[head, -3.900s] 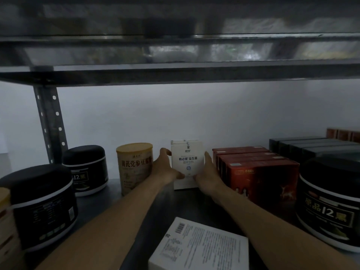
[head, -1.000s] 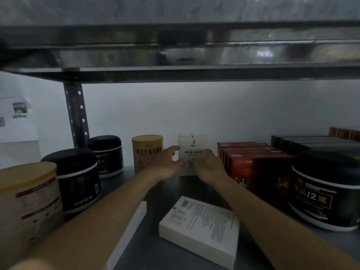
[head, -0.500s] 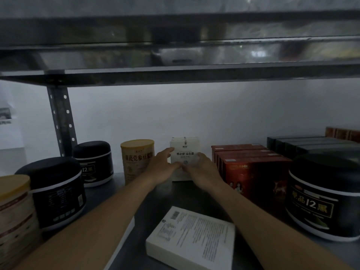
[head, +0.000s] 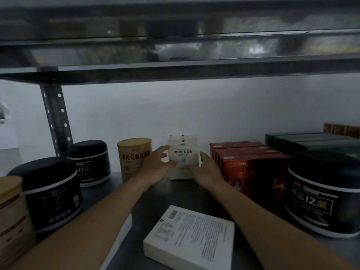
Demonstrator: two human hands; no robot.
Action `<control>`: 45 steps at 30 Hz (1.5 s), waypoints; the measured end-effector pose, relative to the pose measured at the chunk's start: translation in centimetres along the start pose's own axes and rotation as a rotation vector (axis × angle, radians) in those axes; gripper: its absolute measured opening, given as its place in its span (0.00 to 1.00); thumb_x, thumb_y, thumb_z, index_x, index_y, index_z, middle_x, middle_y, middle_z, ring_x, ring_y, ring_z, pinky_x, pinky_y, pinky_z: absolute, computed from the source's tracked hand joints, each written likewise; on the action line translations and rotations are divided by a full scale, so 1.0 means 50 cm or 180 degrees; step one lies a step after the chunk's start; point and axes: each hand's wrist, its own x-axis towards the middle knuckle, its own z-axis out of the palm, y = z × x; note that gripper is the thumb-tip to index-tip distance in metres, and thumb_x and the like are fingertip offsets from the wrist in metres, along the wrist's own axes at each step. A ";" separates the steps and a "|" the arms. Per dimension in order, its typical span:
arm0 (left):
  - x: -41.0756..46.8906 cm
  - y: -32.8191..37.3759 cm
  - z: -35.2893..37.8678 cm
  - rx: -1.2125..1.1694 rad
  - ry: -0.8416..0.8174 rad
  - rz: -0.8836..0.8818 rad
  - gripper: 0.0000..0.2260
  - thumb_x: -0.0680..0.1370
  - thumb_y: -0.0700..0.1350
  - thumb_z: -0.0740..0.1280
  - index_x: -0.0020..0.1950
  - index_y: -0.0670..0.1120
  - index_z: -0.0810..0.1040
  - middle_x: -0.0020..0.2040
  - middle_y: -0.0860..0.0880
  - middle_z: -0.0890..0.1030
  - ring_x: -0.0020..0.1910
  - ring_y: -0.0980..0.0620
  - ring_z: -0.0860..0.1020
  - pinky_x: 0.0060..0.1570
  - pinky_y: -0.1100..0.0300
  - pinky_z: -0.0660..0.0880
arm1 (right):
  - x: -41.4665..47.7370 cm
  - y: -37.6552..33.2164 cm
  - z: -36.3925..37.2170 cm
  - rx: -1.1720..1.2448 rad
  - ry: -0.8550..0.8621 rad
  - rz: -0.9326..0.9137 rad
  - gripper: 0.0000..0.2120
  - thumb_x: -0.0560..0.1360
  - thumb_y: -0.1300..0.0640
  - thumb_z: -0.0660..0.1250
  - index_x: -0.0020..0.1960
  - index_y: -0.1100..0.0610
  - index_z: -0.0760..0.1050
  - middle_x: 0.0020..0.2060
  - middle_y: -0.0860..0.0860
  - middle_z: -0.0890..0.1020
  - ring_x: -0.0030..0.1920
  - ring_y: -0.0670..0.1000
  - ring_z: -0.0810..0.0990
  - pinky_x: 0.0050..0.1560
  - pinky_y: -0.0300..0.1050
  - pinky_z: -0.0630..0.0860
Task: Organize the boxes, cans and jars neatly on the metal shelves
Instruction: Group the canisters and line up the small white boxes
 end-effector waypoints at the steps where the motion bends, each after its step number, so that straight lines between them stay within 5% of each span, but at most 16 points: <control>1: -0.001 0.000 -0.001 0.0029 0.0011 -0.0008 0.28 0.77 0.47 0.69 0.75 0.53 0.63 0.71 0.47 0.70 0.69 0.49 0.69 0.55 0.60 0.66 | -0.001 -0.001 0.000 -0.0061 0.0014 -0.0002 0.24 0.78 0.59 0.66 0.72 0.58 0.65 0.67 0.54 0.74 0.66 0.54 0.72 0.59 0.41 0.71; 26: 0.012 -0.001 0.011 -0.0103 -0.0010 0.0103 0.27 0.77 0.44 0.70 0.75 0.51 0.64 0.70 0.47 0.72 0.68 0.52 0.70 0.56 0.62 0.67 | 0.023 0.028 0.010 -0.0060 -0.0161 -0.0204 0.21 0.77 0.59 0.66 0.69 0.54 0.66 0.65 0.51 0.75 0.65 0.53 0.75 0.59 0.45 0.75; 39: 0.013 -0.008 0.002 -0.0041 -0.0003 0.0081 0.27 0.77 0.47 0.69 0.75 0.52 0.65 0.69 0.47 0.73 0.67 0.52 0.71 0.44 0.69 0.65 | 0.030 0.038 0.015 -0.0049 -0.0183 -0.0206 0.22 0.77 0.58 0.67 0.69 0.53 0.66 0.65 0.51 0.75 0.64 0.52 0.75 0.58 0.42 0.74; 45: 0.012 -0.011 0.003 -0.0018 -0.0015 0.0055 0.28 0.77 0.47 0.69 0.75 0.52 0.64 0.70 0.47 0.72 0.68 0.51 0.70 0.52 0.63 0.66 | 0.031 0.038 0.013 -0.0090 -0.0100 -0.0240 0.22 0.76 0.58 0.68 0.68 0.54 0.67 0.64 0.51 0.77 0.63 0.52 0.76 0.58 0.43 0.75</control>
